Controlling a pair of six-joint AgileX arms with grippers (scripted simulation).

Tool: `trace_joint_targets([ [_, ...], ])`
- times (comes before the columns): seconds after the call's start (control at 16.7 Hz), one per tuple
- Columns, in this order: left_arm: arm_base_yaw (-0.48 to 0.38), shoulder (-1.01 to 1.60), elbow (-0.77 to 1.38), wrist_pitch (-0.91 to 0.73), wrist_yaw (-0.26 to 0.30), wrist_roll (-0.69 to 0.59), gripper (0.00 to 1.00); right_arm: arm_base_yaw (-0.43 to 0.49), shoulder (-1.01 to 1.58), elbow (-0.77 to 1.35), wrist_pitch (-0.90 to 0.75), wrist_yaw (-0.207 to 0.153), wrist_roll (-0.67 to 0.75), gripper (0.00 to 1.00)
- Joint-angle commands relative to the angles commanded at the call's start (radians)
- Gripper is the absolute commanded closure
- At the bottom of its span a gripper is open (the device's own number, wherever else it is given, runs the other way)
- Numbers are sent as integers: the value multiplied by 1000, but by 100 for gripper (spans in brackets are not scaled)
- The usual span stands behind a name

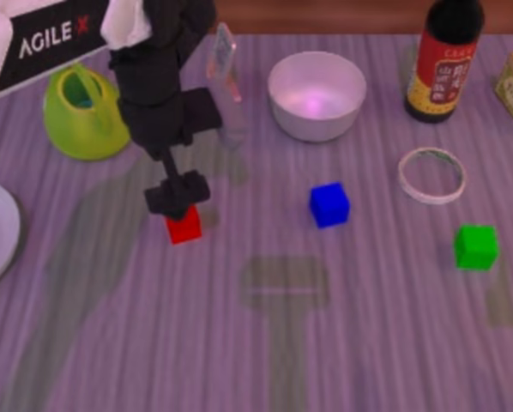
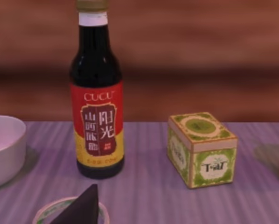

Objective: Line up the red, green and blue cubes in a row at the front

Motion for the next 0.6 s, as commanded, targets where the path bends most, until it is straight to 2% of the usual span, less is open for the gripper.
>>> trace_joint_targets([
  [0.18, -3, 24, -51, 71, 0, 2, 0, 0, 0, 0, 0, 0, 0, 0],
  [0.42, -3, 81, -156, 246, 1, 3, 0, 0, 0, 0, 0, 0, 0, 0],
  [0.6, -3, 104, -191, 294, 1, 3, 0, 0, 0, 0, 0, 0, 0, 0],
])
